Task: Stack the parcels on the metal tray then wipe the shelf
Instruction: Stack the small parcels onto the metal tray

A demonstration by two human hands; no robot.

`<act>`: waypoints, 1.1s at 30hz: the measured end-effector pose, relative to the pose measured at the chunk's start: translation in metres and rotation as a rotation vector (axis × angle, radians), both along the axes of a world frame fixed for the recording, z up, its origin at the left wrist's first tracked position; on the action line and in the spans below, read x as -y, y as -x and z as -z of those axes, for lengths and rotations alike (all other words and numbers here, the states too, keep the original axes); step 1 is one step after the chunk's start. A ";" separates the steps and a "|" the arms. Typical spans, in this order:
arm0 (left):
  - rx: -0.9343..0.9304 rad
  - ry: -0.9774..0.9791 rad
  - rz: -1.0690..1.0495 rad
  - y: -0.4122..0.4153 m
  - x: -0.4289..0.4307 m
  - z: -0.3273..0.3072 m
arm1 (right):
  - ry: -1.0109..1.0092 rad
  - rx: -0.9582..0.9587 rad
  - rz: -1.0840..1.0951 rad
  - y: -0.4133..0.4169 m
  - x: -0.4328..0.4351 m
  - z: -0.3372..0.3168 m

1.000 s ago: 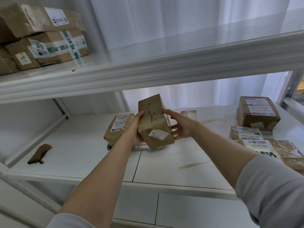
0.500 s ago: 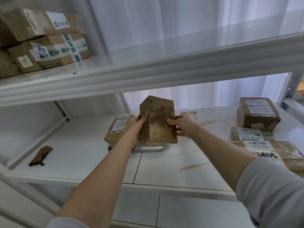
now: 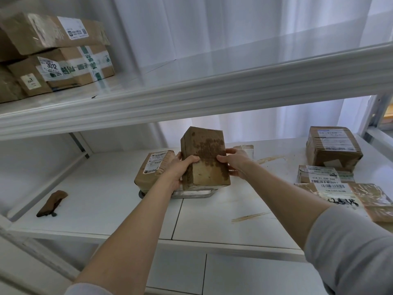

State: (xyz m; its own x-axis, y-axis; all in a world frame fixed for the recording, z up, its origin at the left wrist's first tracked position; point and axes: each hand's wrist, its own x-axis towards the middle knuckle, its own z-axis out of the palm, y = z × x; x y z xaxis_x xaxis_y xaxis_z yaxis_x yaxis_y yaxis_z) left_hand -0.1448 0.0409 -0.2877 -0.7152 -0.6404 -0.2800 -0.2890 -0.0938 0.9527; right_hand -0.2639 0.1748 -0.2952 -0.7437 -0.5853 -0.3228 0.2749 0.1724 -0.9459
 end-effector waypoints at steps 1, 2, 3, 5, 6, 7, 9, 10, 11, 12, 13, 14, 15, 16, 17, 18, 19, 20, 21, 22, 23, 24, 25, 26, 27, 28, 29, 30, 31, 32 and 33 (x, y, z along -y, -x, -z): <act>-0.007 0.020 -0.017 0.000 0.000 0.000 | -0.001 -0.004 0.011 -0.001 0.001 0.000; -0.016 0.049 -0.039 0.001 -0.001 0.001 | -0.018 -0.019 0.018 -0.002 0.003 0.000; -0.025 0.089 -0.063 0.003 0.000 0.003 | -0.045 -0.042 0.014 -0.003 0.005 0.000; 0.001 0.209 -0.102 0.007 0.002 0.005 | -0.081 -0.079 -0.025 -0.007 0.007 -0.002; 0.048 0.285 -0.112 0.007 0.001 0.004 | -0.086 -0.090 -0.060 -0.009 0.008 -0.002; 0.109 0.355 -0.118 0.009 0.002 0.005 | -0.087 -0.091 -0.103 -0.011 0.009 -0.003; 0.219 0.473 -0.116 0.015 0.003 0.007 | -0.081 -0.057 -0.194 -0.015 0.012 -0.003; 0.257 0.530 -0.105 0.019 0.001 0.006 | -0.062 -0.031 -0.227 -0.018 0.013 -0.003; 0.275 0.573 -0.087 0.020 -0.003 0.002 | -0.029 -0.003 -0.241 -0.020 0.013 -0.002; 0.260 0.590 -0.068 0.020 -0.007 -0.002 | 0.004 0.027 -0.233 -0.021 0.014 0.000; 0.204 0.579 -0.043 0.019 -0.010 -0.006 | 0.030 0.050 -0.212 -0.020 0.013 0.002; 0.132 0.519 -0.018 0.017 -0.011 -0.010 | 0.046 0.067 -0.195 -0.018 0.012 0.004; 0.067 0.431 0.008 0.015 -0.011 -0.013 | 0.055 0.075 -0.179 -0.017 0.011 0.006; 0.014 0.345 0.026 0.013 -0.011 -0.016 | 0.062 0.082 -0.164 -0.016 0.011 0.006; -0.031 0.283 0.034 0.012 -0.011 -0.019 | 0.072 0.093 -0.153 -0.015 0.012 0.007; -0.066 0.255 0.038 0.011 -0.013 -0.022 | 0.081 0.105 -0.141 -0.015 0.013 0.007; -0.082 0.257 0.043 0.012 -0.014 -0.023 | 0.089 0.116 -0.117 -0.016 0.016 0.007; -0.096 0.256 0.051 0.012 -0.016 -0.024 | 0.089 0.121 -0.081 -0.017 0.018 0.006; -0.110 0.243 0.060 0.013 -0.019 -0.025 | 0.090 0.118 -0.036 -0.018 0.021 0.006; -0.113 0.228 0.077 0.015 -0.022 -0.025 | 0.090 0.114 0.010 -0.018 0.023 0.006; -0.101 0.224 0.096 0.016 -0.023 -0.025 | 0.097 0.112 0.059 -0.017 0.024 0.007; -0.078 0.229 0.112 0.017 -0.024 -0.026 | 0.118 0.119 0.110 -0.015 0.024 0.009; -0.056 0.237 0.115 0.018 -0.024 -0.027 | 0.148 0.129 0.154 -0.012 0.023 0.011; -0.042 0.249 0.109 0.018 -0.023 -0.028 | 0.172 0.150 0.176 -0.009 0.021 0.012; -0.040 0.267 0.105 0.017 -0.022 -0.028 | 0.184 0.174 0.167 -0.007 0.019 0.012; -0.034 0.297 0.105 0.017 -0.021 -0.027 | 0.188 0.197 0.144 -0.006 0.017 0.012; -0.022 0.336 0.115 0.016 -0.020 -0.026 | 0.182 0.209 0.118 -0.006 0.016 0.012; -0.008 0.365 0.138 0.014 -0.021 -0.026 | 0.166 0.212 0.096 -0.007 0.014 0.012; 0.013 0.378 0.158 0.012 -0.021 -0.026 | 0.150 0.214 0.084 -0.007 0.013 0.012; 0.037 0.364 0.166 0.011 -0.020 -0.026 | 0.138 0.217 0.081 -0.007 0.013 0.011; 0.070 0.334 0.160 0.010 -0.017 -0.027 | 0.140 0.216 0.076 -0.008 0.011 0.011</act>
State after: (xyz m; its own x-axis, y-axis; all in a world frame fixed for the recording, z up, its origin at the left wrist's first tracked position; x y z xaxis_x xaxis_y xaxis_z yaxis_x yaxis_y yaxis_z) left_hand -0.1552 0.0584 -0.2612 -0.8001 -0.5864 -0.1264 -0.3407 0.2708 0.9003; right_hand -0.2561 0.1634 -0.3064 -0.7098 -0.5805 -0.3990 0.4802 0.0156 -0.8770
